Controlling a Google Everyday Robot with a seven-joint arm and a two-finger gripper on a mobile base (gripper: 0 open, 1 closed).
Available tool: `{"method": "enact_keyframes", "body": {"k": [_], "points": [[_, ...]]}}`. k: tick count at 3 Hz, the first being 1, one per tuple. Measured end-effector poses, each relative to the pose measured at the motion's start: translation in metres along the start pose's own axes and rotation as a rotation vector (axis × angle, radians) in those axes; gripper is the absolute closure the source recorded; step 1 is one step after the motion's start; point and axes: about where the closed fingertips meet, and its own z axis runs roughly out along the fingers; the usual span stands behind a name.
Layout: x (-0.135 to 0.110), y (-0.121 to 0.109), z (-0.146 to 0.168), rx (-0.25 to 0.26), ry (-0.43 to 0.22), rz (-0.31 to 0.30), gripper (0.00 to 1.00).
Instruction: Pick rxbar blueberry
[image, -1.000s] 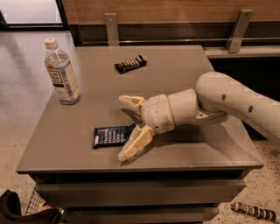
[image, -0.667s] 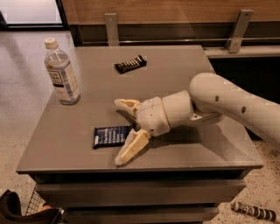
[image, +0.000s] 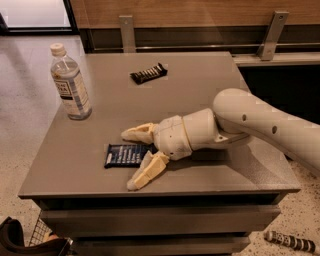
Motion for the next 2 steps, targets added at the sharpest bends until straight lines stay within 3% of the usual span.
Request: {"method": "enact_keyframes", "body": {"k": [2], "points": [[-0.0034,-0.0003,-0.0013,0.0,0.0,0.0,0.9]]}}
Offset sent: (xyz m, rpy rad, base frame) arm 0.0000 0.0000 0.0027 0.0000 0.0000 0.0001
